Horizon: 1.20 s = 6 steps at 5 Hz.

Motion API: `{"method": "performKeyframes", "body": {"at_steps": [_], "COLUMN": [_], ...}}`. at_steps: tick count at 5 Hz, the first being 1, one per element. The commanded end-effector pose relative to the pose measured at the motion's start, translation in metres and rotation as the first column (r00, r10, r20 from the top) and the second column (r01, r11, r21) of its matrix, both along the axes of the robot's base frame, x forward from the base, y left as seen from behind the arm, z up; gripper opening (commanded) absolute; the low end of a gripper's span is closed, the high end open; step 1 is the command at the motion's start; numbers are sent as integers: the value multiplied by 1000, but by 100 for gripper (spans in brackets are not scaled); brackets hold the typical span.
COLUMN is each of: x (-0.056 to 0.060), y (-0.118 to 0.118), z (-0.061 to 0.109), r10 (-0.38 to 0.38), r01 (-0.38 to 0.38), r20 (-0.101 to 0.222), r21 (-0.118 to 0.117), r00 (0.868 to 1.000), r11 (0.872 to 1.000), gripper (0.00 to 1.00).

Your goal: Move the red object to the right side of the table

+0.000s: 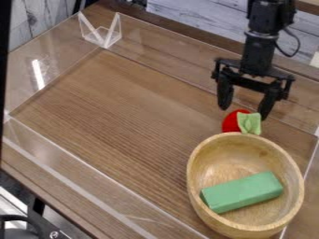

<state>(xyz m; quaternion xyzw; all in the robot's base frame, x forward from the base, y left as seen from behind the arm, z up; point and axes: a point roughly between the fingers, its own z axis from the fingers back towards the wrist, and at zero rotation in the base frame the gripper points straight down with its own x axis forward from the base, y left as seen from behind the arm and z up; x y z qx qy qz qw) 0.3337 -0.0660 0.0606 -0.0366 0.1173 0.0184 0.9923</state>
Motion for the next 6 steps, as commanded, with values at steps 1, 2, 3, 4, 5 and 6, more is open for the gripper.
{"method": "performKeyframes", "body": {"at_steps": [1,2,3,4,5,6], "x": [14,4,-10,-23,-19,-15], "y": [19,30,49,74,80,78], "z": [46,71,92,97,103,103], "r10": [-5,26,55,84,84,81], "r01": [8,-23,-53,-89,-96,-97], "r20": [120,169,199,221,228,213], "r21": [-21,-22,-15,13,44,63], "r00": [993,985,979,972,970,974], "r11": [1000,999,998,996,994,993], "gripper": [100,100,100,100,100,100]}}
